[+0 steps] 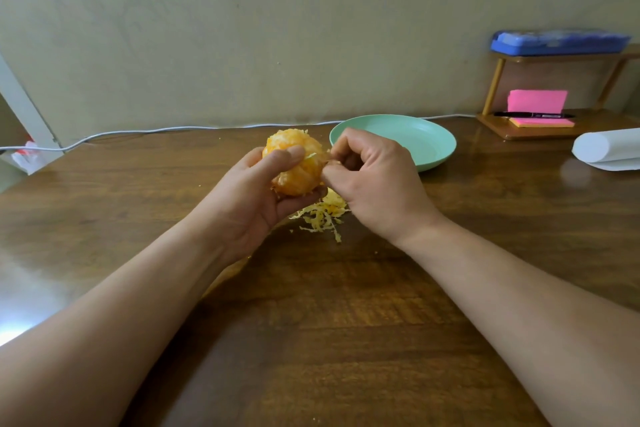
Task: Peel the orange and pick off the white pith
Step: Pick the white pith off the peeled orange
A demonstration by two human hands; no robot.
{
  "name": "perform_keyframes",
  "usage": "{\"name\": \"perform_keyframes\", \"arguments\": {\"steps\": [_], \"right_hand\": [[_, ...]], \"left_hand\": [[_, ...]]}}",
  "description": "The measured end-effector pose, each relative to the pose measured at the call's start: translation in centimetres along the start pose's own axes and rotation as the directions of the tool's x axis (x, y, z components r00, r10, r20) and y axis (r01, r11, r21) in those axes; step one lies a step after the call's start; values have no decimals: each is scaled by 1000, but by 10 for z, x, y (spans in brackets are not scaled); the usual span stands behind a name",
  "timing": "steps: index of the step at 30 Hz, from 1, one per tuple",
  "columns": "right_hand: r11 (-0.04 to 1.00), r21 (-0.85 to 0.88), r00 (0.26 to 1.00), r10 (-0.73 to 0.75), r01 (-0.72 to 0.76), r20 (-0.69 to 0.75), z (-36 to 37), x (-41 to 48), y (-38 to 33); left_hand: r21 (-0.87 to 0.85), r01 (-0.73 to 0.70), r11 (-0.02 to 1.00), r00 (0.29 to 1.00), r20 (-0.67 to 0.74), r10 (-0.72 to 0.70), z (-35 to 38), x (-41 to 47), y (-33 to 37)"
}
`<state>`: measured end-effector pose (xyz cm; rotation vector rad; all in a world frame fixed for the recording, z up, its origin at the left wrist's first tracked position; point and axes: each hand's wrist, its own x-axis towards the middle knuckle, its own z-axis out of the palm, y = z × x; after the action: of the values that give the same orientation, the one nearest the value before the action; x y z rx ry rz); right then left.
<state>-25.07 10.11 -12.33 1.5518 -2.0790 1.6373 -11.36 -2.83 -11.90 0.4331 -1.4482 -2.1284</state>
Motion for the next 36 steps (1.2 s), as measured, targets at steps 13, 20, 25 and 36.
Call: {"name": "perform_keyframes", "arguments": {"steps": [13,20,25,36], "right_hand": [[976,-174,988,-114,130,101,-7,1,1],[889,-350,956,-279,295,95,-9,4,1],[861,-393,944,-321,322,70,-4,6,2],[959,-183,976,-216,215,12,-6,4,4]], "left_hand": [[-27,29,999,999,-20,-29,-3,-2,6],[104,12,995,997,-73,-4,3,-3,4],[138,-35,990,998,-56,43,4,-4,3],[3,16,1000,998,55,-16,-1,-2,1]]}}
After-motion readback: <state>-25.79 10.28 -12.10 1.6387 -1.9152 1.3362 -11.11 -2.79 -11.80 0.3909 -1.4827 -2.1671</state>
